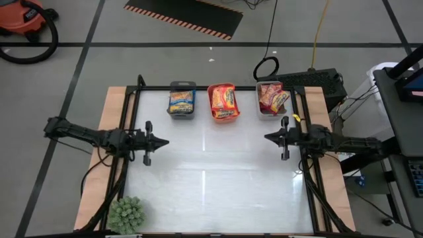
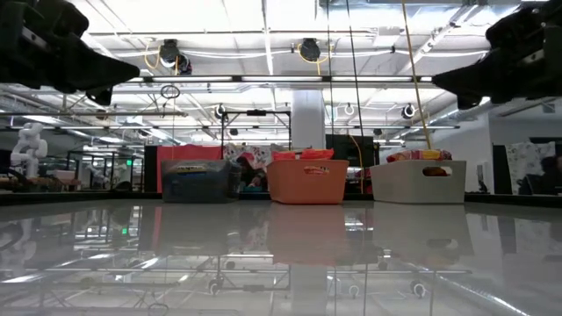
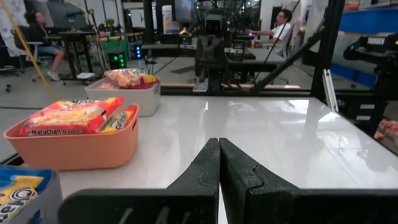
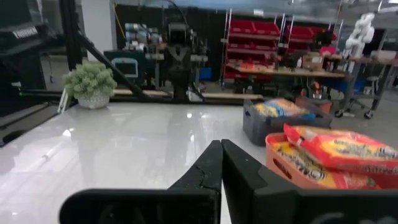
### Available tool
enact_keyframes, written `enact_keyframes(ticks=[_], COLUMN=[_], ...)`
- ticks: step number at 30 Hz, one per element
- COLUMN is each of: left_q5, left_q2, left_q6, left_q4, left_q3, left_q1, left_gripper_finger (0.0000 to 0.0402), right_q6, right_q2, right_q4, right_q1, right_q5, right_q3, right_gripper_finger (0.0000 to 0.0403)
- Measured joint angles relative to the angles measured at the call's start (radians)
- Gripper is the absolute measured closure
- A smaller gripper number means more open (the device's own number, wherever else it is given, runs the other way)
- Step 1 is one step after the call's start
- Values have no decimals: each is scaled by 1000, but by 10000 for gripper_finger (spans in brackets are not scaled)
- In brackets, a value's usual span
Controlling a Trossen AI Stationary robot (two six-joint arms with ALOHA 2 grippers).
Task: Sort Maruchan noodles
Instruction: Return to Home Position
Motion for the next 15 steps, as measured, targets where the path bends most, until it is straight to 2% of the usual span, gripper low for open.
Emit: enact_keyframes(ticks=[8, 15], left_q5=[0, -2], left_q2=[-32, -32], left_q6=[-38, -35], left_q4=[-19, -12], left_q3=[0, 0], left_q1=[0, 1], left_gripper_finger=[400, 400], right_q6=[-31, -17], right_q2=[-6, -4], right_q4=[-11, 47], right_q1=[0, 0], right_q5=[3, 13], right_q3=[1, -29], right_gripper_finger=[403, 403])
